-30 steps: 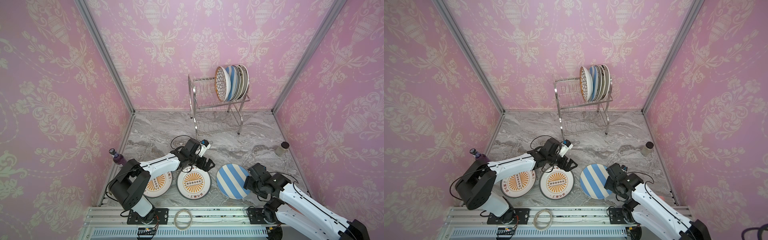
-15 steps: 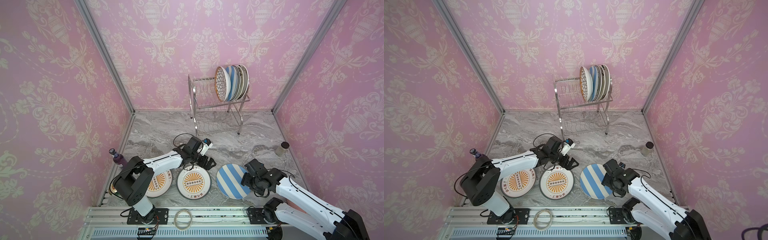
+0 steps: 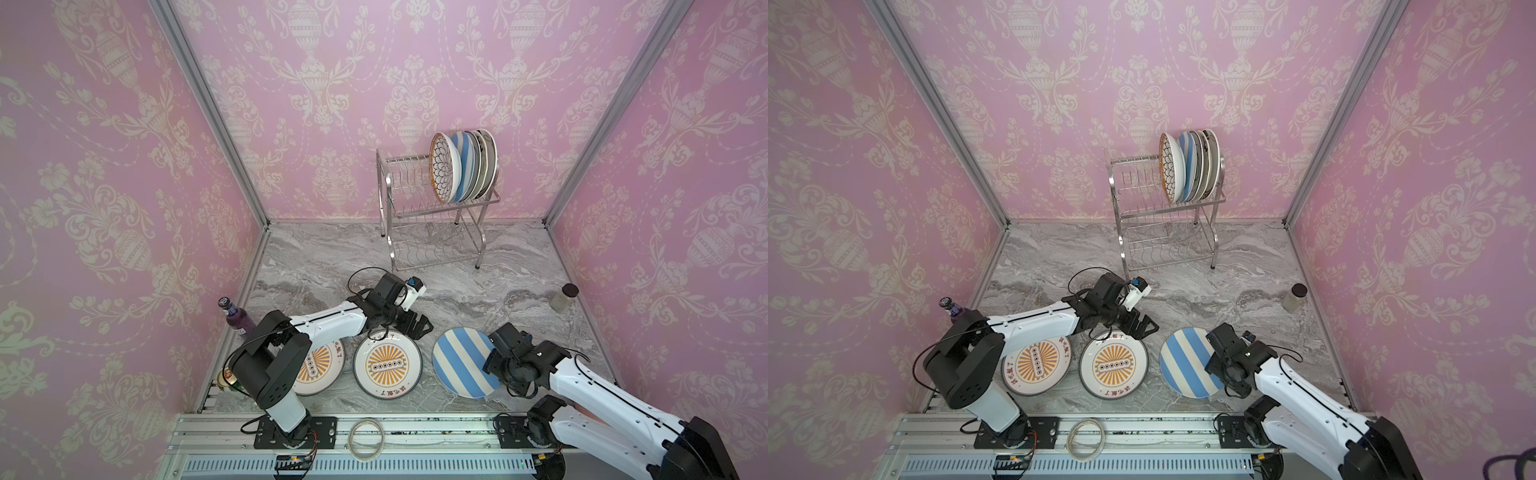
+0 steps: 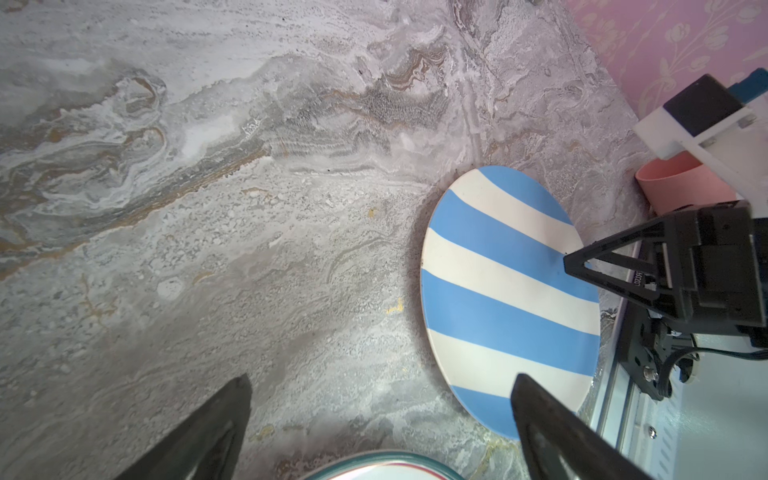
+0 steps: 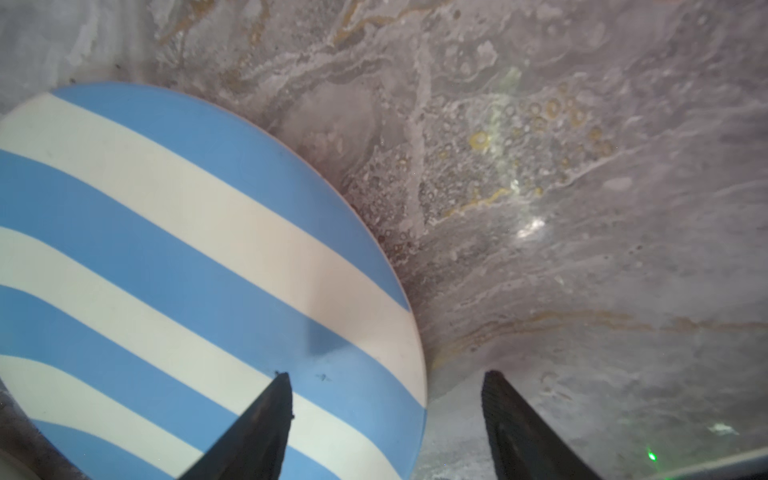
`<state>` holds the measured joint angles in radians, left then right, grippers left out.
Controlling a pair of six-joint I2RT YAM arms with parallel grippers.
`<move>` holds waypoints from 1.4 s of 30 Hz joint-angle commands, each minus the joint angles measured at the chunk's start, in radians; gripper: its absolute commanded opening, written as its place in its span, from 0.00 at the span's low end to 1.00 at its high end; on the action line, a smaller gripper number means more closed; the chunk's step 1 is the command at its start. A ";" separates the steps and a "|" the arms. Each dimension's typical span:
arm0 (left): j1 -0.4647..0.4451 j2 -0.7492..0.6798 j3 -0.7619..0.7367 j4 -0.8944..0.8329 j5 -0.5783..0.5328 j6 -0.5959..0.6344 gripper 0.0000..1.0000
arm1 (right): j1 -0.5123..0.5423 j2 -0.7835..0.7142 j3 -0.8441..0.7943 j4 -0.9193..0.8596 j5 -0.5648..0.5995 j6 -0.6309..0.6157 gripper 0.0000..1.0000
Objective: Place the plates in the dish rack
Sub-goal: 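Push the striped plate's far edge with the left gripper while right gripper grips its rim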
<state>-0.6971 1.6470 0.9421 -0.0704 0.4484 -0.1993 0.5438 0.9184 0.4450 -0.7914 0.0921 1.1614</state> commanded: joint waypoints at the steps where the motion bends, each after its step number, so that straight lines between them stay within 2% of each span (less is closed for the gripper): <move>1: -0.005 0.018 0.004 0.029 0.027 -0.012 0.99 | 0.007 0.014 -0.018 0.059 -0.012 0.012 0.74; 14: -0.033 0.120 0.062 0.012 0.028 -0.015 0.99 | 0.007 -0.038 -0.115 0.232 -0.062 -0.002 0.75; 23: -0.072 0.174 0.135 -0.034 0.017 -0.007 0.99 | 0.007 -0.046 -0.220 0.441 -0.115 0.023 0.74; 28: -0.085 0.187 0.159 -0.090 0.006 -0.001 0.99 | 0.005 -0.092 -0.234 0.401 -0.105 0.017 0.73; 34: -0.086 0.194 0.211 -0.231 -0.134 0.018 0.99 | -0.002 -0.130 -0.249 0.367 -0.112 0.012 0.74; 37: -0.087 0.207 0.232 -0.260 -0.124 0.000 0.99 | -0.001 -0.135 -0.255 0.366 -0.117 0.008 0.74; 42: -0.087 0.234 0.218 -0.208 -0.071 -0.020 0.99 | -0.002 -0.134 -0.262 0.381 -0.123 0.000 0.74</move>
<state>-0.7776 1.8565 1.1507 -0.2600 0.3641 -0.2005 0.5446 0.7712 0.2405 -0.2832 0.0074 1.1564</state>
